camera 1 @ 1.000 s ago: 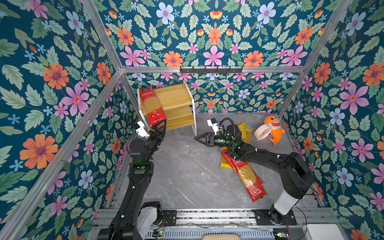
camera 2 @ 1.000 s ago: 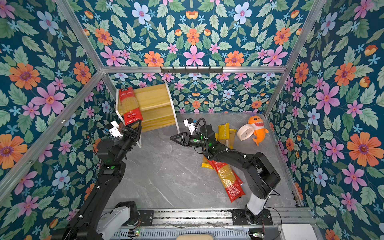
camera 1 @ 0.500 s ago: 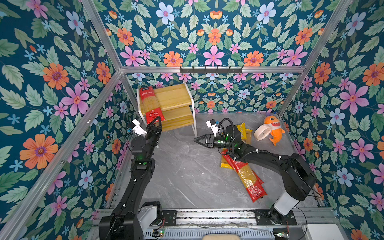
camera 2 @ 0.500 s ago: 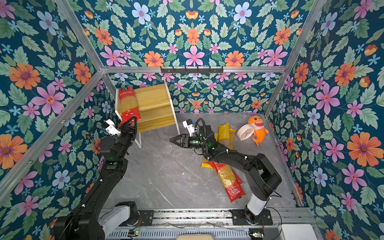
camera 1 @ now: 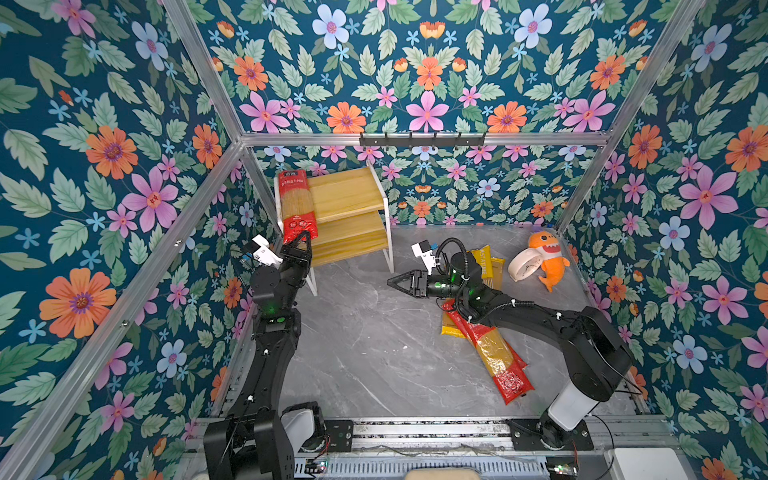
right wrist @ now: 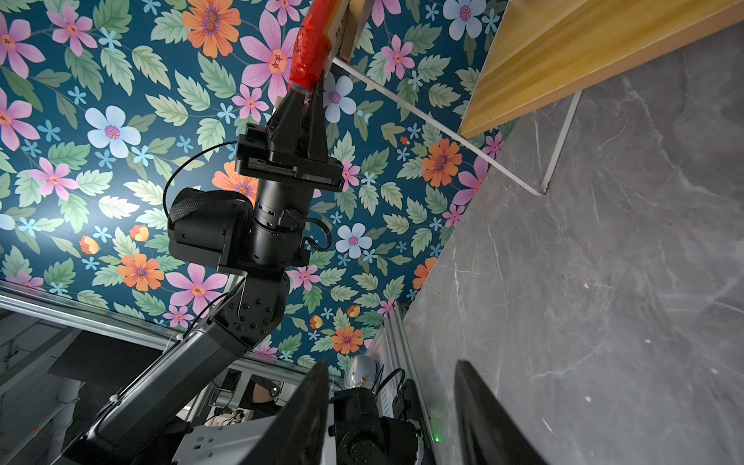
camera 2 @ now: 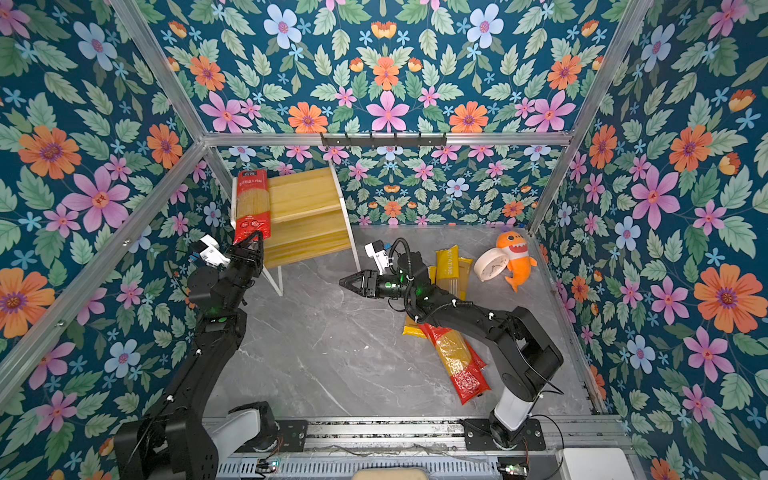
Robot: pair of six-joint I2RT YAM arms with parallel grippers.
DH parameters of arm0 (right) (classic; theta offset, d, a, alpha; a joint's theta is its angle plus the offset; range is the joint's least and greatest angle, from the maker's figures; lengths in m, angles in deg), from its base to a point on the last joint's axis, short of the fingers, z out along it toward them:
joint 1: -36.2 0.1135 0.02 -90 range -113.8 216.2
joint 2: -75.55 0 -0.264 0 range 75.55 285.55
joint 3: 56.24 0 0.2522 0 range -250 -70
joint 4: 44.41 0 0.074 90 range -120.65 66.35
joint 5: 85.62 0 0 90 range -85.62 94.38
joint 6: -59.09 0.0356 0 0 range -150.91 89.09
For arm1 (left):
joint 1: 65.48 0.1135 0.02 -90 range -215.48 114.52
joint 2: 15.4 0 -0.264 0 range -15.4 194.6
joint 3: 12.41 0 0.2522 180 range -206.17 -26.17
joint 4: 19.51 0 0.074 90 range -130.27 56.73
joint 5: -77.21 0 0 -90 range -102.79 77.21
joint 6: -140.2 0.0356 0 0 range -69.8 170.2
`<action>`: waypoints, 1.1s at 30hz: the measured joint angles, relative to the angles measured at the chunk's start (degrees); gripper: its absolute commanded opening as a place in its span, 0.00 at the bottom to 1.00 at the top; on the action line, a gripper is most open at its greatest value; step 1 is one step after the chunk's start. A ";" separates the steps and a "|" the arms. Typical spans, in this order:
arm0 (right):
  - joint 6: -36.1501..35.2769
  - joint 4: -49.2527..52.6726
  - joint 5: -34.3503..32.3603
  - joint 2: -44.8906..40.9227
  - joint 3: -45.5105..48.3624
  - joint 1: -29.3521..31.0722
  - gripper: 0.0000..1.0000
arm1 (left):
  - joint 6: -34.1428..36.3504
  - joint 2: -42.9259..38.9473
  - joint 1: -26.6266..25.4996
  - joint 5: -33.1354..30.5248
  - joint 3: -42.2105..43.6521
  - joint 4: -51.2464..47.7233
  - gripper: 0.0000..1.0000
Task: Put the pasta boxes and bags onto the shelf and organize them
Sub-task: 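Stand the red bag upright on the upper shelf and open the left gripper, then withdraw the left gripper from the shelf while the right gripper reaches the second red bag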
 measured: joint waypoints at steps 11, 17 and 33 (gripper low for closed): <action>-0.39 -0.04 -0.02 -0.04 0.66 0.00 0.51 | 1.73 -0.26 1.01 0.09 0.13 0.20 0.37; -0.90 0.15 -0.83 -1.18 1.68 -0.02 0.51 | 2.21 -2.60 1.11 0.37 1.16 -0.68 0.69; -18.82 47.06 -25.92 -17.81 2.16 -4.96 0.52 | 22.27 -16.74 -25.42 -5.60 10.16 -21.42 0.73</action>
